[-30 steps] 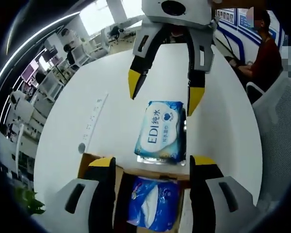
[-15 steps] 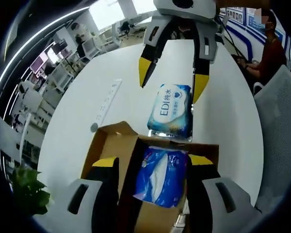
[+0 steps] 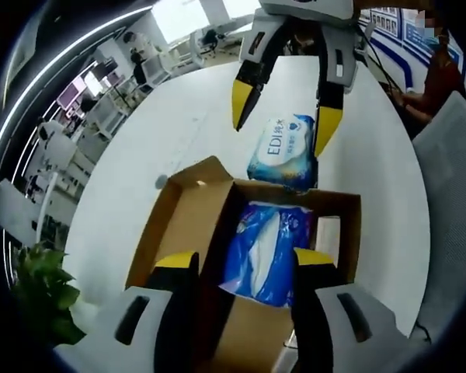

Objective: Operate the shoe box by opening the lid, removing the specified soft item, and placing it in the target area until the item is outside and the box remains undamaged.

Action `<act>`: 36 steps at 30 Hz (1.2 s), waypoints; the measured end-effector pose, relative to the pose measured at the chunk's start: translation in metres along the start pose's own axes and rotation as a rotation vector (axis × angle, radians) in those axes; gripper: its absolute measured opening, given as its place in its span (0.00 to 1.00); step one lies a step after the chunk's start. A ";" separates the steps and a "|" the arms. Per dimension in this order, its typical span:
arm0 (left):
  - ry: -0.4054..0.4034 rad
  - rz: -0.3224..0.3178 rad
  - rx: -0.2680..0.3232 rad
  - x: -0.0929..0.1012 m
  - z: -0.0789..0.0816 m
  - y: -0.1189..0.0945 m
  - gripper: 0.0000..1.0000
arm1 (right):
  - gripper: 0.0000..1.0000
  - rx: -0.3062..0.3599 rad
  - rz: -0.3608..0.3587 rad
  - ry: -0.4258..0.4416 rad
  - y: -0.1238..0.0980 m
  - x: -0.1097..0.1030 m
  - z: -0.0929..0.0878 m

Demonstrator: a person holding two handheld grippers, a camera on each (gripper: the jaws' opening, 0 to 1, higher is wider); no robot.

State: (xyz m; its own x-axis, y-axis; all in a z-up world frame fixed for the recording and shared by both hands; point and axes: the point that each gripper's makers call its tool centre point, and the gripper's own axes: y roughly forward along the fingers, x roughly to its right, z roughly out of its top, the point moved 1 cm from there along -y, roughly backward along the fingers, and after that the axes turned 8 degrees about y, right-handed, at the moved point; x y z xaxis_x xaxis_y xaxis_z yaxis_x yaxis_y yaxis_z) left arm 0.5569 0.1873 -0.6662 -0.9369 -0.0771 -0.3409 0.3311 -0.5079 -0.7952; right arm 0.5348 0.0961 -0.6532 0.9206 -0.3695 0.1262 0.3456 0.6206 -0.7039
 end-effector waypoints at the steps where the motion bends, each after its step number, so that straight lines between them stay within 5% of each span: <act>1: -0.001 0.001 0.001 0.000 -0.002 0.000 0.46 | 0.43 0.002 0.002 0.003 0.002 0.000 0.001; 14: -0.010 0.029 0.020 -0.006 -0.020 0.007 0.36 | 0.31 0.057 0.008 -0.007 0.033 -0.009 0.021; 36: -0.018 0.003 -0.010 0.002 -0.044 0.040 0.22 | 0.18 -0.101 -0.063 -0.056 0.084 -0.006 -0.004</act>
State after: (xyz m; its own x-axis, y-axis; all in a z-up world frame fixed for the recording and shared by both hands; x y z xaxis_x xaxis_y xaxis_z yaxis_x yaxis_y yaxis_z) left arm 0.5733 0.2046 -0.7210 -0.9376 -0.0941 -0.3347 0.3353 -0.4991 -0.7991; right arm 0.5580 0.1478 -0.7156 0.9072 -0.3650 0.2094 0.3860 0.5236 -0.7595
